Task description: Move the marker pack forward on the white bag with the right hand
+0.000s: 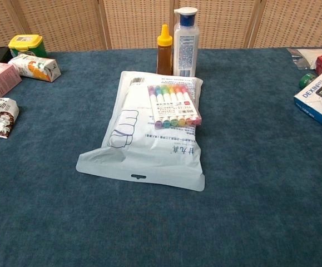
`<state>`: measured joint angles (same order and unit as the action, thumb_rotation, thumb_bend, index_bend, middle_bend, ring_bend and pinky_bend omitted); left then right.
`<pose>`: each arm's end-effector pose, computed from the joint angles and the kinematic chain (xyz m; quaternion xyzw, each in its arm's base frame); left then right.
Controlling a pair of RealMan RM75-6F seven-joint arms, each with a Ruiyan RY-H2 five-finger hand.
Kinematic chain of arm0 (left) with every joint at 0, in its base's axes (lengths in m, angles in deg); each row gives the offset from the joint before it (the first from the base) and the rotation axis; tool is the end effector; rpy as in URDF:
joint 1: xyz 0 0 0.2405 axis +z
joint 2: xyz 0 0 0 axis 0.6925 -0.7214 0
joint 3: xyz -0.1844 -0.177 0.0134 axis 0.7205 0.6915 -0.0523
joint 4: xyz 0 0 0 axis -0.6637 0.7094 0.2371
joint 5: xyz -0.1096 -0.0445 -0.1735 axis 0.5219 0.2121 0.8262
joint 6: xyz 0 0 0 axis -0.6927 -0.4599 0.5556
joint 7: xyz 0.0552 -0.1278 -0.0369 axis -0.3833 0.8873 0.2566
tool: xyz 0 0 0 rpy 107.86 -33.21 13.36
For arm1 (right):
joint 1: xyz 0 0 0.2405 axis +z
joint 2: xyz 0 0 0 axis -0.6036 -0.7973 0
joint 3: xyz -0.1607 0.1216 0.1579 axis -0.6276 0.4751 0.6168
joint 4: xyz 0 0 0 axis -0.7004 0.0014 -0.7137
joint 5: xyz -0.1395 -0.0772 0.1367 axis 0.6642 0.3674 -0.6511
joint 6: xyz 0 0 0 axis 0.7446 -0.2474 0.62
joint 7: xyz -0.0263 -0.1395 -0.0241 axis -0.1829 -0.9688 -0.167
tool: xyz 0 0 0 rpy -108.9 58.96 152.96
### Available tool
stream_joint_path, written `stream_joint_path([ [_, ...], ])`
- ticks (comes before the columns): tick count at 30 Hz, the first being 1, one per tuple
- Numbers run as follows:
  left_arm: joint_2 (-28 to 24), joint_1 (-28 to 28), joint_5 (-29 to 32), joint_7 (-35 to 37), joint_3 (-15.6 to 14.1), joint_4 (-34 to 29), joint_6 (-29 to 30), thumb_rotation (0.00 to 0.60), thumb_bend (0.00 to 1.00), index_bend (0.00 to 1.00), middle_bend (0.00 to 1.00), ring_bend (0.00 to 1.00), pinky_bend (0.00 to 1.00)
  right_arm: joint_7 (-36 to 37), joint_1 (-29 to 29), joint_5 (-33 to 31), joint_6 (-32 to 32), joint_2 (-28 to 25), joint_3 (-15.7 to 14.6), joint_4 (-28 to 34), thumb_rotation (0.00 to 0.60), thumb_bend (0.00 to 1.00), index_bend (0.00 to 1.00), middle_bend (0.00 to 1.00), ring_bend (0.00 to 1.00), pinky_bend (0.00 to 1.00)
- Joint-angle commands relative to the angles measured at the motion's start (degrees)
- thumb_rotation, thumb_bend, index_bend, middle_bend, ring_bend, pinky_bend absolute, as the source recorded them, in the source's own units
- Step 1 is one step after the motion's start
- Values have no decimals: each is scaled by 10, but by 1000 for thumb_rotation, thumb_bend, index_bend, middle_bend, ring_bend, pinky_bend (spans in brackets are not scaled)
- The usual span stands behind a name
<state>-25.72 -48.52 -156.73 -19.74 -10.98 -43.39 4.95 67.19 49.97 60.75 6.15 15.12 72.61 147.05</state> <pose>-0.2813 0.1760 0.1546 -0.5502 -0.4644 -0.4173 0.5545 -0.2827 -0.2353 0.1288 0.5773 -0.4537 0.4055 0.5445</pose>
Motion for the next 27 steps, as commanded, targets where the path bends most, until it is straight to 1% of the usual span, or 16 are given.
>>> stream_joint_path([
  [1, 1, -1, 0, 2, 1, 2, -2, 600, 485, 206, 40, 0, 0, -3, 1, -3, -1, 1, 0, 2, 600, 3, 0, 0, 0, 0],
  [9, 1, 5, -16, 19, -2, 9, 13, 600, 486, 201, 35, 0, 0, -2, 2, 1, 0, 4, 0, 3, 600, 2, 0, 0, 0, 0],
  [15, -5, 2, -18, 27, -3, 10, 5, 600, 486, 198, 35, 0, 0, -17, 17, 14, -10, 3, 3, 14, 600, 3, 0, 0, 0, 0],
  [22, -13, -2, -20, 34, -2, 11, 0, 600, 486, 198, 32, 0, 0, -44, 61, 14, -44, 8, 27, 32, 600, 1, 0, 0, 0, 0],
  [27, -23, -5, -27, 40, 1, 5, 1, 600, 486, 198, 32, 0, 0, -73, 111, -11, -94, 30, 50, 31, 600, 0, 0, 0, 0, 0],
])
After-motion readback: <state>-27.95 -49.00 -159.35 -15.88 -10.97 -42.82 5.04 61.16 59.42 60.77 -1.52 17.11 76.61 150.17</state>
